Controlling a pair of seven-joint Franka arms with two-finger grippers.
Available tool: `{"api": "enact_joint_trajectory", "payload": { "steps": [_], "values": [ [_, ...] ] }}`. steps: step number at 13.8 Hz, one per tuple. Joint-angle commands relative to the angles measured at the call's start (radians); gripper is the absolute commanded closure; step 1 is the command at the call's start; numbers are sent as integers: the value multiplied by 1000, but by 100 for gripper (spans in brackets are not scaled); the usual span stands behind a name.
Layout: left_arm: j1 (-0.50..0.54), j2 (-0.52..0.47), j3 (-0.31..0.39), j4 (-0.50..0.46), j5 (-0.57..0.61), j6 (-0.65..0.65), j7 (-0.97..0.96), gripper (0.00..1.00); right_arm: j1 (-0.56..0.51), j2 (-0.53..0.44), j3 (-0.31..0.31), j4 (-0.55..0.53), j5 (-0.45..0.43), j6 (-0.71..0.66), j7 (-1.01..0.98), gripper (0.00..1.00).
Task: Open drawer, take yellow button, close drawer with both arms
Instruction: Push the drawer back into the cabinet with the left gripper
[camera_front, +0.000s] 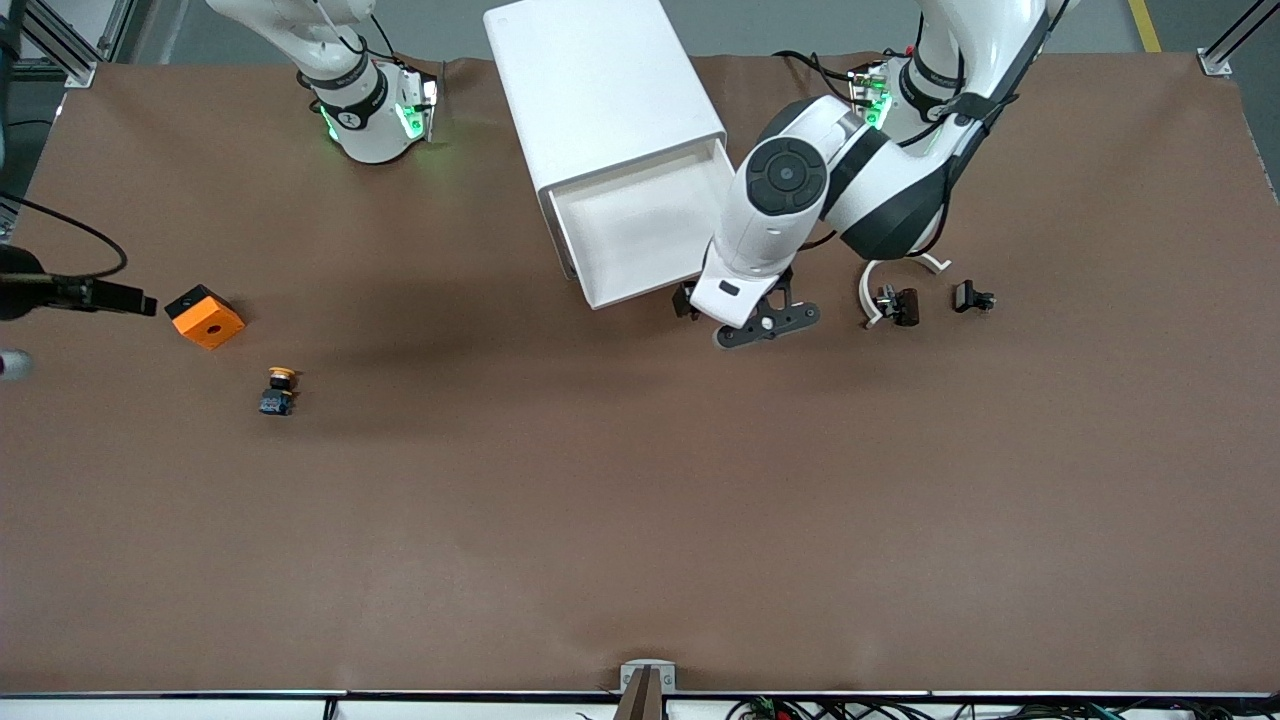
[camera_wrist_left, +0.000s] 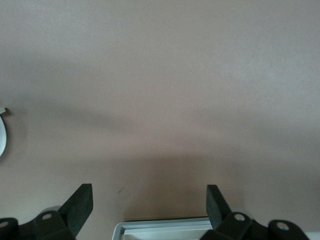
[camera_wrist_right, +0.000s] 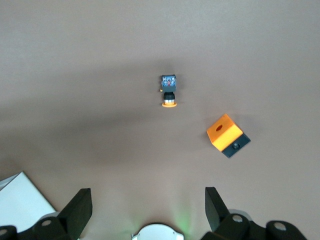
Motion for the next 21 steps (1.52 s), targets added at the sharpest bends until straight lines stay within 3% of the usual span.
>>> {"api": "enact_joint_trajectory", "payload": {
  "steps": [1, 6, 9, 11, 13, 19, 21],
  "values": [
    [-28, 17, -2, 24, 32, -7, -24, 0, 3, -7, 17, 78, 5, -84, 49, 0],
    [-64, 27, -2, 24, 32, -7, -45, 0, 51, -7, 14, 205, -1, -97, 79, 0],
    [-84, 31, -2, 21, 32, -7, -79, 0, 59, -12, 18, 214, 14, -136, 86, 0],
    [-95, 38, -2, 22, 32, -7, -88, 0, 53, -62, 9, 202, 69, -127, 69, 0],
    [-106, 43, -4, 22, 27, -8, -102, 0, 60, -88, 15, 199, 62, -135, 66, 0],
    [-134, 60, -5, 27, 12, -13, -177, 0, 63, -199, 17, 66, 41, -118, 64, 0],
    [-140, 60, -5, 25, -61, -21, -180, 0, 77, -240, 18, -15, 22, -78, 64, 0]
  ]
}}
